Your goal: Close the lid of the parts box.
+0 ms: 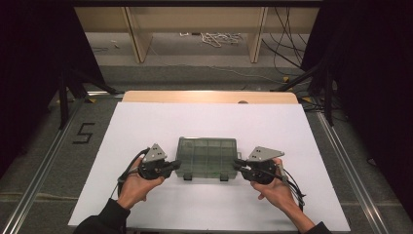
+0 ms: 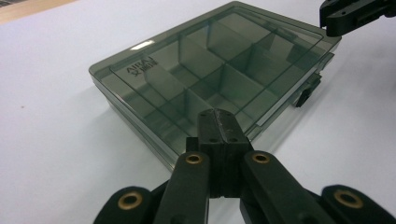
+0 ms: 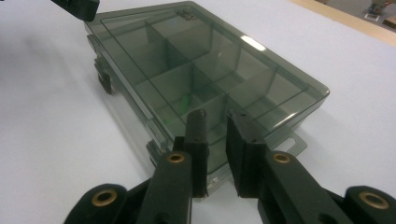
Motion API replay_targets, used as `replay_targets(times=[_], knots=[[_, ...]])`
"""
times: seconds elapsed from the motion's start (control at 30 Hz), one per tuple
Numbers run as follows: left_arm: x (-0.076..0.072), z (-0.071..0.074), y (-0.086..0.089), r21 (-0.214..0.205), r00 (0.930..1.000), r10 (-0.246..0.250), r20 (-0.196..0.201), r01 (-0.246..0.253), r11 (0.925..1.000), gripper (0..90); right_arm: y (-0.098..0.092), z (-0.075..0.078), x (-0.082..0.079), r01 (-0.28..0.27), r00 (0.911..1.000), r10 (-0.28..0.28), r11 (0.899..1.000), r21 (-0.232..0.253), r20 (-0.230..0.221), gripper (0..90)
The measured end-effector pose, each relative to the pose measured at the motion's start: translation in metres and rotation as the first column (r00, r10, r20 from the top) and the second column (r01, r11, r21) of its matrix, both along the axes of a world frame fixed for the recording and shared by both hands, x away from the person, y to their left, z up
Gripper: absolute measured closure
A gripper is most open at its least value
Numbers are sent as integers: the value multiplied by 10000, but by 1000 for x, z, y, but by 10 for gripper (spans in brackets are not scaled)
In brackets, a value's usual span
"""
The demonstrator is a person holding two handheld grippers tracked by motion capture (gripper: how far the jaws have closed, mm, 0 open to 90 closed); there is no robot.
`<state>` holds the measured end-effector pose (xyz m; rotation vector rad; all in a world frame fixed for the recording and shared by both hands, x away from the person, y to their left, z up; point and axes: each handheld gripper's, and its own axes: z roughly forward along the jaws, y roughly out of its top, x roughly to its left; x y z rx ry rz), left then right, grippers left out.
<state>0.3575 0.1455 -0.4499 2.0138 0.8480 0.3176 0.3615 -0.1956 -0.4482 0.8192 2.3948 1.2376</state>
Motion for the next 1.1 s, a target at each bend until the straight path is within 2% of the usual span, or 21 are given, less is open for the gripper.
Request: replay_targets(times=[0.07, 0.1, 0.17, 0.2, 0.23, 0.27, 0.4, 0.47, 0.53, 0.57, 0.7, 0.77, 0.8, 0.83, 0.9, 0.93, 1.0, 1.07, 1.1], knots=[[0, -1, -1, 113, 9999, -90, -52, 91, 9999, 899, 0, -2, 0, -44, 10000, 43, 10000, -83, -24, 791], [-2, -2, -4, -42, 9999, 112, -51, -112, 9999, 899, 1, -3, 0, -14, 10000, 14, 9999, -113, -59, 791], [-1, -2, -3, 213, 9999, -150, -47, 151, 9997, 899, 1, -4, 0, -104, 9999, 102, 9998, -145, -130, 791], [-2, -4, -5, 26, 9999, 56, -131, -56, 10000, 899, 1, -4, 0, -73, 9999, 71, 9998, -166, -87, 791], [-2, -4, -5, 186, 9999, -101, -119, 103, 9998, 899, 2, -4, 0, -73, 9998, 70, 9998, -184, -167, 791], [-1, -4, -4, 292, 9996, -228, -142, 232, 9993, 899, 2, -5, 0, -75, 9999, 73, 9998, -174, -90, 791], [-1, -4, -4, 253, 9996, -194, -192, 199, 9995, 899, 2, -5, 0, -82, 10000, 82, 9997, -241, 0, 791], [-2, -5, -5, 264, 9999, -85, -126, 88, 9996, 899, 2, -5, 0, -86, 10000, 85, 9997, -236, -11, 791], [-1, -5, -5, 375, 9995, -295, -147, 300, 9988, 899, 2, -6, 0, -130, 9999, 127, 9995, -297, -109, 791], [-1, -6, -5, 423, 9997, -236, -81, 239, 9988, 899, 3, -6, -1, -92, 9998, 87, 9995, -308, -159, 791], [-2, -7, -6, 442, 9997, -211, -106, 216, 9988, 898, 4, -7, -1, -105, 9999, 103, 9993, -365, -75, 791], [-1, -8, -6, 349, 9997, -157, -177, 163, 9993, 898, 4, -7, -1, -129, 9998, 122, 9991, -395, -164, 791], [-1, -8, -5, 504, 9992, -292, -280, 306, 9983, 898, 4, -8, -1, -116, 9999, 111, 9991, -408, -116, 791], [-1, -9, -6, 519, 9997, -156, -164, 164, 9985, 898, 4, -8, -1, -116, 9999, 111, 9991, -408, -116, 791], [-1, -9, -6, 529, 9997, -180, -133, 187, 9984, 898, 5, -8, -1, -145, 9998, 139, 9990, -427, -154, 790], [1, -10, -6, 511, 9989, -479, 16, 477, 9975, 898, 5, -8, -1, -145, 9998, 139, 9990, -427, -154, 790], [1, -10, -6, 482, 9988, -483, 33, 481, 9977, 896, 5, -9, -1, -154, 9997, 145, 9990, -416, -218, 786], [-1, -9, -6, 499, 9998, -156, -96, 161, 9986, 882, 5, -8, -1, -115, 9996, 105, 9992, -378, -252, 763], [-1, -9, -5, 551, 9998, -171, -48, 174, 9983, 879, 5, -8, -1, -82, 9997, 73, 9993, -373, -240, 755]])
